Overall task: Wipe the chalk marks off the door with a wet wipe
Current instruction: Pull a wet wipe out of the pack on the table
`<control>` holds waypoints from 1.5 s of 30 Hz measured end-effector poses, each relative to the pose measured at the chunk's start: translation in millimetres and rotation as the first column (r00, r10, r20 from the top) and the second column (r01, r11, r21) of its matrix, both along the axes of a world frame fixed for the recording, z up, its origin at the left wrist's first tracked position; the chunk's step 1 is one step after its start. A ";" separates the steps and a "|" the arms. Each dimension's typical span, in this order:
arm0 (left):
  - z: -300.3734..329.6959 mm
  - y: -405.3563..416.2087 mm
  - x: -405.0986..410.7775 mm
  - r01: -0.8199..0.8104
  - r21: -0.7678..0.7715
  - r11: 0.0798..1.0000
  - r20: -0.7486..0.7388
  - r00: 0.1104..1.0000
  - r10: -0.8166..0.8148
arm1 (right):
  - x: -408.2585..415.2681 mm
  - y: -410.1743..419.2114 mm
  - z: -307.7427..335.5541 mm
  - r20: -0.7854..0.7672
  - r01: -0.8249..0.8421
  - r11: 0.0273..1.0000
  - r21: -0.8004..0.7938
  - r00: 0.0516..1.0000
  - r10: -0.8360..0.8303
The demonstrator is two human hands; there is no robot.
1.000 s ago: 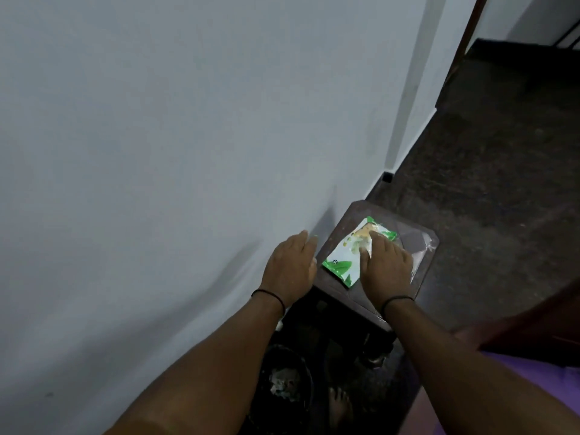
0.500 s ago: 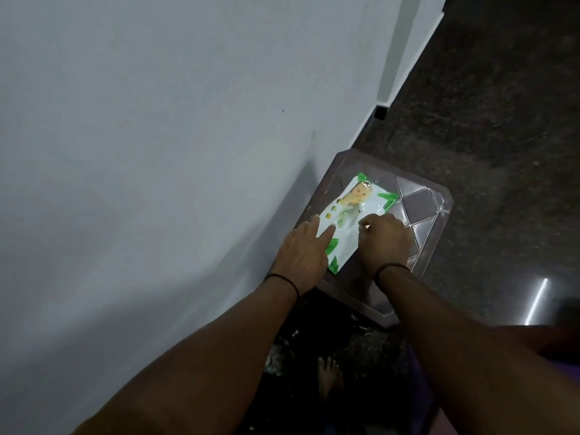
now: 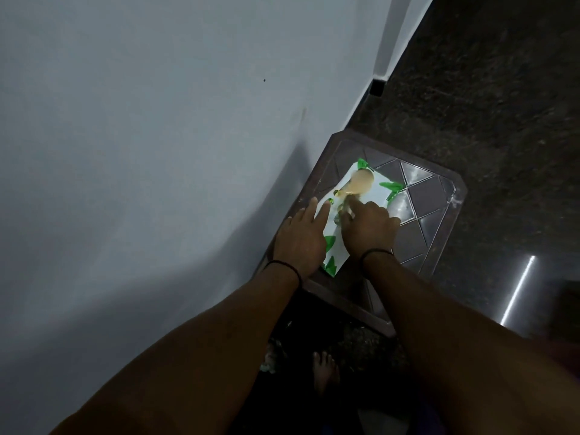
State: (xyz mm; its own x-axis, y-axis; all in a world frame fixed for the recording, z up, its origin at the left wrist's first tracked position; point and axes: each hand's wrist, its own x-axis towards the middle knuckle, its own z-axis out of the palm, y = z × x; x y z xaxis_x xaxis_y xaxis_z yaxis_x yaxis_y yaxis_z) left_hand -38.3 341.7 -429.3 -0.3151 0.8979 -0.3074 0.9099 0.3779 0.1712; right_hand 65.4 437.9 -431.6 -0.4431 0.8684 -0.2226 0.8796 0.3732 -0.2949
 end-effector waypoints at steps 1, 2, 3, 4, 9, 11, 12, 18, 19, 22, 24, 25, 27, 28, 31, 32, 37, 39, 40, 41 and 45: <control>-0.7 -0.1 -0.7 0.000 -0.001 1.000 0.003 1.000 0.000 | -0.1 1.3 -0.2 0.023 -0.036 0.999 0.007 0.999 0.036; -1.3 -0.8 -1.1 0.003 -0.003 1.000 0.001 1.000 -0.003 | 0.5 2.1 -0.4 0.034 -0.065 0.998 0.010 0.997 0.065; -1.1 -1.4 -1.2 0.005 0.000 1.000 -0.001 1.000 -0.005 | 1.3 2.5 -0.2 0.030 -0.085 0.996 0.012 0.996 0.085; -0.7 -1.7 -1.1 0.005 0.005 1.000 -0.001 1.000 -0.005 | 2.0 2.6 0.1 0.027 -0.098 0.995 0.016 0.995 0.098; 4.1 -2.0 1.2 -0.011 0.004 1.000 0.005 1.000 0.011 | 4.7 3.7 4.6 0.084 -0.116 0.992 0.055 0.990 0.111; 5.4 -1.2 2.1 -0.021 0.010 1.000 0.010 1.000 0.021 | 5.1 5.8 6.9 0.049 -0.070 0.996 0.054 0.997 0.067; 5.9 -0.8 2.5 -0.032 0.014 0.999 0.015 0.999 0.031 | 4.7 5.7 7.5 0.031 -0.049 0.997 0.054 0.998 0.047; 8.5 -4.7 4.0 -0.083 0.031 0.996 -0.001 0.997 0.083 | 8.8 -2.5 7.8 0.048 0.025 0.995 0.097 0.998 -0.030; 8.9 -5.5 4.0 -0.077 0.033 0.996 -0.007 0.997 0.077 | 10.7 -3.8 6.8 0.061 -0.005 0.995 0.099 0.998 -0.001; 9.5 -6.6 4.7 -0.058 0.032 0.998 -0.013 0.998 0.059 | 12.1 -6.5 6.3 0.033 -0.025 0.996 0.090 0.999 0.022; 9.4 -6.7 5.2 -0.064 0.032 0.997 -0.009 0.998 0.064 | 10.0 -7.5 7.9 -0.034 0.022 0.997 0.076 0.999 -0.020; 9.1 -6.7 5.1 -0.067 0.035 0.997 -0.007 0.998 0.068 | 8.5 -7.7 8.6 -0.048 0.027 0.997 0.074 0.999 -0.024; 8.3 -7.0 4.7 -0.065 0.038 0.997 -0.009 0.998 0.065 | 6.2 -8.4 8.6 -0.005 -0.033 0.996 0.083 0.999 0.034; 7.6 -7.3 4.5 -0.062 0.038 0.997 -0.009 0.998 0.062 | 5.9 -8.6 8.2 0.032 -0.082 0.993 0.087 0.996 0.080; 5.5 -9.6 4.7 -0.063 0.037 0.997 -0.006 0.998 0.064 | 6.5 -9.4 6.9 0.087 -0.156 0.985 0.067 0.985 0.150; 5.0 -10.6 4.7 -0.064 0.033 0.997 -0.014 0.998 0.064 | 7.1 -8.9 7.1 0.088 -0.151 0.987 0.055 0.985 0.146; 4.1 -15.4 6.6 -0.119 0.032 0.992 -0.058 0.991 0.121 | 12.1 -8.0 6.6 0.051 -0.131 0.991 0.040 0.990 0.129; 4.7 -16.6 8.5 -0.171 0.059 0.984 -0.076 0.982 0.175 | 15.7 -7.7 5.6 0.025 -0.141 0.989 0.036 0.990 0.140; 5.3 -17.2 9.1 -0.197 0.069 0.978 -0.075 0.976 0.202 | 17.0 -7.1 5.2 0.018 -0.150 0.988 0.033 0.989 0.150; 5.0 -17.6 9.5 -0.229 0.073 0.971 -0.049 0.971 0.233 | 17.8 -6.3 4.9 0.015 -0.158 0.987 0.028 0.987 0.158; 4.0 -17.3 6.2 -0.487 0.050 0.872 0.307 0.838 0.451 | 14.4 -5.7 5.4 -0.027 -0.094 0.991 -0.097 0.995 0.092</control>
State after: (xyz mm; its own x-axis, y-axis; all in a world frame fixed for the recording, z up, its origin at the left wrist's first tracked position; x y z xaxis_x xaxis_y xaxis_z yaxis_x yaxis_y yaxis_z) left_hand -32.1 324.4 -425.2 -0.6262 0.6998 -0.3438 0.5365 0.7067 0.4612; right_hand 79.8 432.2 -426.2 -0.5267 0.7976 -0.2941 0.8353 0.4213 -0.3533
